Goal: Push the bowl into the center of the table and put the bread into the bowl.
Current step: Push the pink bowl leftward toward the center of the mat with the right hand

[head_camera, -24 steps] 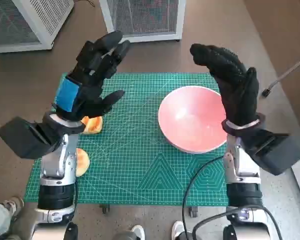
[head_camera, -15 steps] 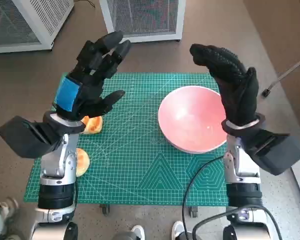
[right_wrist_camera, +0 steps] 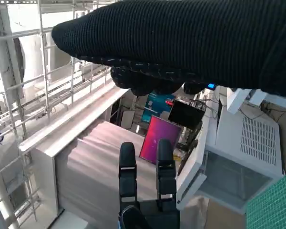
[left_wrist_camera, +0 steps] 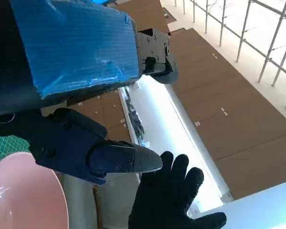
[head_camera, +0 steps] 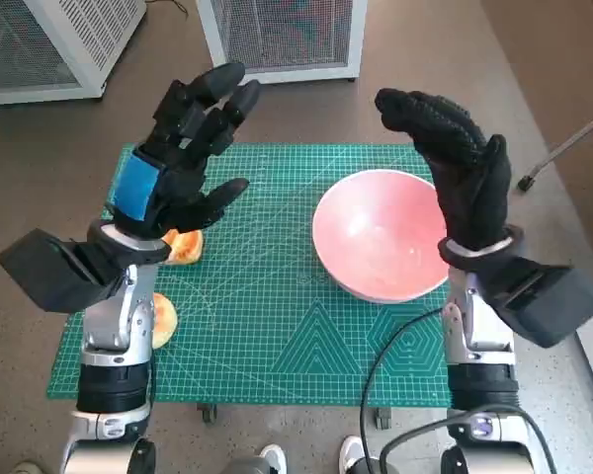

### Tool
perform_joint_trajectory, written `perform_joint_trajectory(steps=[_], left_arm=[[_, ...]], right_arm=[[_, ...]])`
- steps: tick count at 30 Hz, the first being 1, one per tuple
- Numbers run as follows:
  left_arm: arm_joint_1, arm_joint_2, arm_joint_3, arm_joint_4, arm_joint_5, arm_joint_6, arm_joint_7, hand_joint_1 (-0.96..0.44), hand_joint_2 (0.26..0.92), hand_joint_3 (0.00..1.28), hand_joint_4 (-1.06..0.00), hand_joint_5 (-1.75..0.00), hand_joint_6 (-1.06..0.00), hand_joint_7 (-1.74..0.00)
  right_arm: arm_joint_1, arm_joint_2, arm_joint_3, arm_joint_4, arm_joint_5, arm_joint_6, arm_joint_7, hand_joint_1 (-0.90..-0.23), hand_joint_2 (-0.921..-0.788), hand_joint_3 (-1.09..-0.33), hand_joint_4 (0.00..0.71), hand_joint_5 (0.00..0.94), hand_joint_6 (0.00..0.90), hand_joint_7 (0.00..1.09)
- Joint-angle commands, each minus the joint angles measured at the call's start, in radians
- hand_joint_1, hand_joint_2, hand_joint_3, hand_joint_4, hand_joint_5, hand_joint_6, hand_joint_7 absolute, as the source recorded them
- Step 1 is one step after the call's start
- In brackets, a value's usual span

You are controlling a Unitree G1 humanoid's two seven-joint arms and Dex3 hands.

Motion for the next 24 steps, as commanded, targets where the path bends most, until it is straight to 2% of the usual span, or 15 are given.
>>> perform_joint_trajectory(steps=[1, 9, 15, 16, 19, 24], left_arm=[[-0.007, -0.001, 0.000, -0.005, -0.002, 0.001, 0.000, -0.52, 0.921, 0.27, -0.27, 0.00, -0.02, -0.65], [-0.002, -0.008, -0.006, -0.017, 0.007, 0.006, 0.012, -0.51, 0.921, 0.27, -0.27, 0.00, -0.02, -0.66], [0.003, -0.010, -0.008, -0.020, 0.011, 0.002, 0.018, -0.50, 0.921, 0.27, -0.27, 0.00, -0.01, -0.66], [0.005, -0.010, -0.008, -0.021, 0.012, 0.000, 0.019, -0.50, 0.921, 0.27, -0.27, 0.00, -0.01, -0.66], [0.009, -0.008, -0.007, -0.018, 0.017, -0.010, 0.020, -0.49, 0.921, 0.27, -0.27, 0.00, -0.01, -0.67], [0.012, -0.006, -0.007, -0.016, 0.029, -0.022, 0.025, -0.51, 0.921, 0.28, -0.27, 0.00, -0.01, -0.67]], right_arm=[[0.028, -0.003, 0.003, -0.003, -0.011, 0.017, -0.007, -0.660, -0.921, -0.685, 0.201, 0.001, 0.106, 0.40], [0.028, -0.024, -0.016, 0.012, 0.002, 0.014, 0.004, -0.657, -0.921, -0.688, 0.200, 0.000, 0.103, 0.41], [-0.033, -0.090, -0.084, 0.201, 0.012, -0.050, 0.022, -0.654, -0.921, -0.684, 0.197, 0.000, 0.100, 0.41], [-0.049, -0.102, -0.096, 0.253, 0.008, -0.066, 0.016, -0.654, -0.921, -0.683, 0.197, 0.000, 0.101, 0.41], [-0.094, -0.139, -0.131, 0.425, -0.030, -0.108, -0.049, -0.658, -0.921, -0.672, 0.202, 0.001, 0.134, 0.35], [-0.139, -0.178, -0.147, 0.603, -0.087, -0.132, -0.169, -0.651, -0.921, -0.671, 0.208, 0.002, 0.156, 0.30]])
